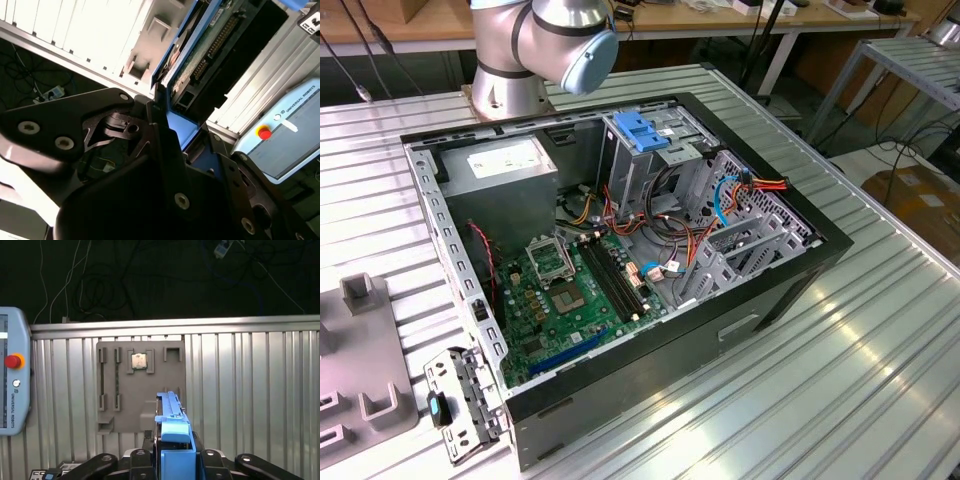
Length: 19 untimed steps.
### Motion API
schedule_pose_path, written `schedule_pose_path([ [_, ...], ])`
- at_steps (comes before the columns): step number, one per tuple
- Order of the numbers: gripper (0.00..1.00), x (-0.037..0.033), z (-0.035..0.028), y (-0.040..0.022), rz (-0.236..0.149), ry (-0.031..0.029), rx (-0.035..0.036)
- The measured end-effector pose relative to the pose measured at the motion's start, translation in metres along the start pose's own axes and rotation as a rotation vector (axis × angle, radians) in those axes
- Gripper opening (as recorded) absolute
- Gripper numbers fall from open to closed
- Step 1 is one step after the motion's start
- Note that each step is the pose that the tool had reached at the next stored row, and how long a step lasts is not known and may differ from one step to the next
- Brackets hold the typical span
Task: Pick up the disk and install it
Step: 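Pick up the disk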
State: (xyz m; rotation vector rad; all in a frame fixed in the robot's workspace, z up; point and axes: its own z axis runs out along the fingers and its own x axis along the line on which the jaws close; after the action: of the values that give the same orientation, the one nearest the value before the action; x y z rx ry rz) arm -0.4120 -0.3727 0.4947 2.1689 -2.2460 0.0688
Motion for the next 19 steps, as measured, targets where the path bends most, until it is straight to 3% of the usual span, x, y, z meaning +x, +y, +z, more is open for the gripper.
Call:
schedule_pose_path([
  [4,0.37,0.0019,0.0001,-0.0041,0.000,0.0001,-0.0003],
  [12,0.37,0.0018,0.0004,-0.0238,0.000,0.0002,-0.0003],
  [19,0.37,0.0015,0.0007,-0.0364,0.000,0.0001,-0.0002],
])
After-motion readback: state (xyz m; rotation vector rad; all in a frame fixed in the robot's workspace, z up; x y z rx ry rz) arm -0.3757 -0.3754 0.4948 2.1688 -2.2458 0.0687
